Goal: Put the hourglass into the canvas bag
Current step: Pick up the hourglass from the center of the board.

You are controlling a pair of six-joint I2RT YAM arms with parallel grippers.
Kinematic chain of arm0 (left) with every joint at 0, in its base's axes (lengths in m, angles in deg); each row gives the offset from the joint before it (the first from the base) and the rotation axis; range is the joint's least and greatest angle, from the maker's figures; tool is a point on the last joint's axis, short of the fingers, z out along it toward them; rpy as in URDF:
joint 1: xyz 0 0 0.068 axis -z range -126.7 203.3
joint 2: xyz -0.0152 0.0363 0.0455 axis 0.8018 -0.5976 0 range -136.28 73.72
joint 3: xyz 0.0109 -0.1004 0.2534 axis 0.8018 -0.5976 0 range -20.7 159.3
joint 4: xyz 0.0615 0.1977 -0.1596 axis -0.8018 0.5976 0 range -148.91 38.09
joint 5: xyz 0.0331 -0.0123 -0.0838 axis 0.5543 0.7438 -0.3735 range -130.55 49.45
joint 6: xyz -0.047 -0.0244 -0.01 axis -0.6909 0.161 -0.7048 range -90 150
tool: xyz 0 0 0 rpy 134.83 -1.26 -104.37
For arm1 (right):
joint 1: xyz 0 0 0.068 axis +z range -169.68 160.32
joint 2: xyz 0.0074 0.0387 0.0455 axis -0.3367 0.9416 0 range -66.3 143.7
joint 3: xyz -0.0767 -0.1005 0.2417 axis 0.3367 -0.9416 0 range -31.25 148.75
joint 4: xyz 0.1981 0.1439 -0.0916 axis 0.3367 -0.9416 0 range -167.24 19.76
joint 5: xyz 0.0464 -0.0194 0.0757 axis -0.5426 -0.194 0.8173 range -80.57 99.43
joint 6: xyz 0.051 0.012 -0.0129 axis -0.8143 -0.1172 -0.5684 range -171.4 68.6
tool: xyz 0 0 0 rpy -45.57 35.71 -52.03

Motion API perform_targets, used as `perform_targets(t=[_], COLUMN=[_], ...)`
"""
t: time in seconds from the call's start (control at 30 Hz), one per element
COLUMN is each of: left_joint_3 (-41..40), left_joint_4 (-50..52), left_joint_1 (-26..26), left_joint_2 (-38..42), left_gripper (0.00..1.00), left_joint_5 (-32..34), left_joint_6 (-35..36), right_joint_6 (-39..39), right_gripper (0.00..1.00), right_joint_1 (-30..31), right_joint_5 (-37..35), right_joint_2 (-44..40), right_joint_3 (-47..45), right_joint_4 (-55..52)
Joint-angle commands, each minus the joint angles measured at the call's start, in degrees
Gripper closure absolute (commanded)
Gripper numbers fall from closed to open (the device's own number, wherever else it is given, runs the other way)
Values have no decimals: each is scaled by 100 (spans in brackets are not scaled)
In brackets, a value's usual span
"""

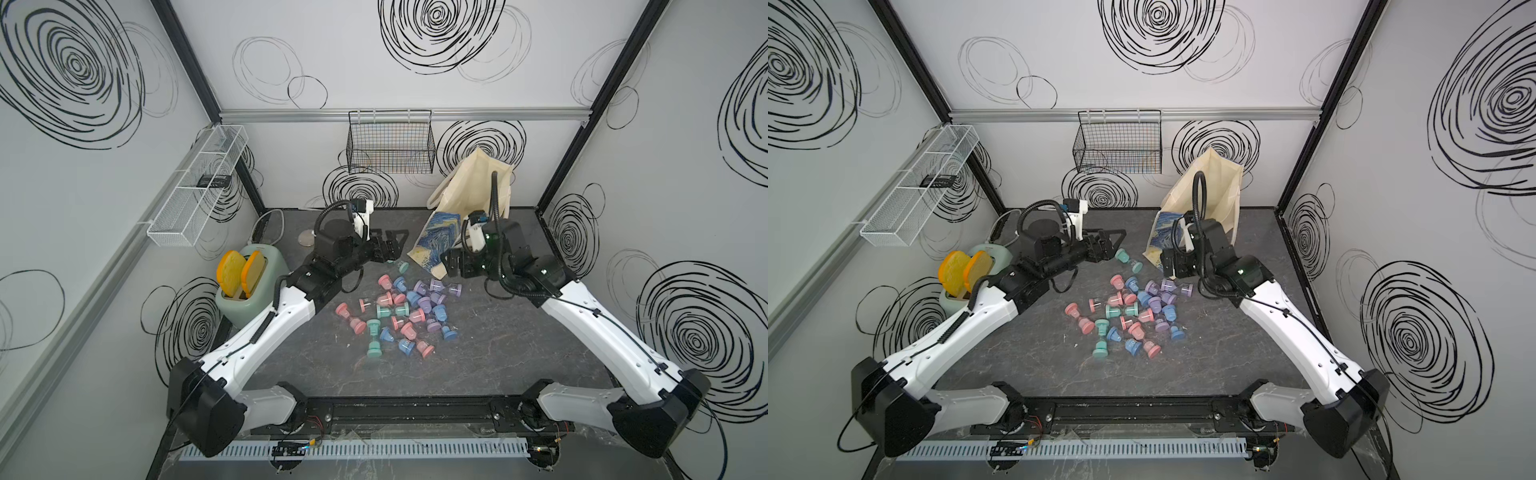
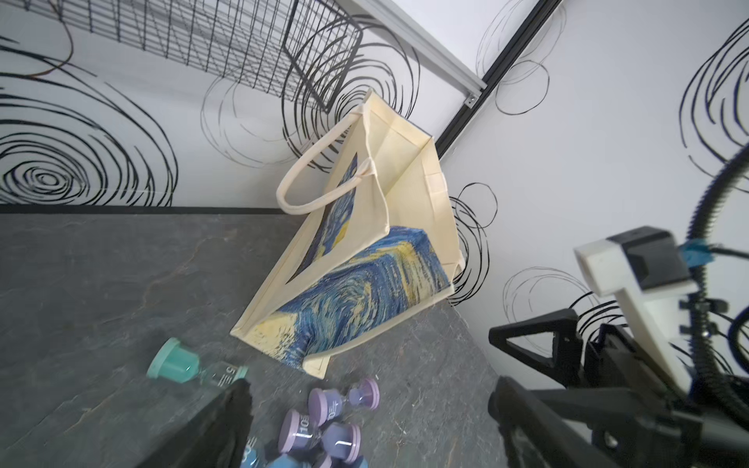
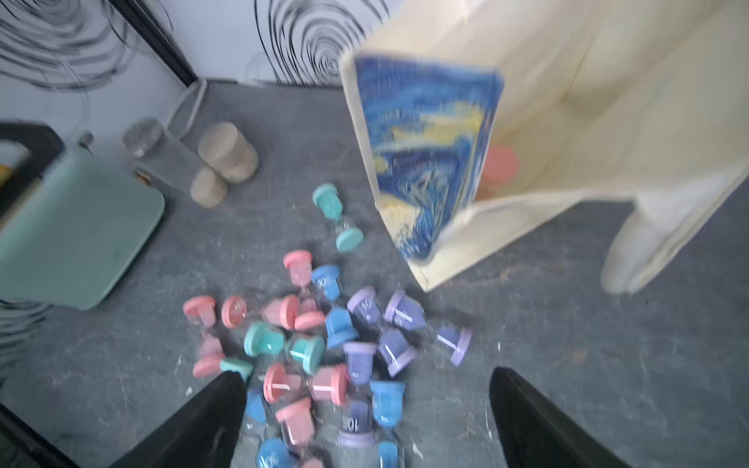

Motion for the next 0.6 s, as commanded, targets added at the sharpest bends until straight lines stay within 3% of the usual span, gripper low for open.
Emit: perform_targets(t=[0.0, 0.27, 0.57], left_joint_3=[-264, -760, -974], left_joint_4=[330, 676, 504], left_joint_1=[-2, 437, 717], left_joint_2=[310, 739, 818], left_gripper=[4, 4, 4], left_joint_5=[34, 273, 424], left_joint_6=[192, 279, 105], right_joint_6=[-542, -1012, -1247], right_gripper=[0, 10, 18], right_joint_1=[178, 367, 452], right_joint_5=[102, 265, 427], right_joint_2=[-291, -551, 28], right_joint_3=[-847, -2555, -3094], right_joint_4=[98, 968, 1140])
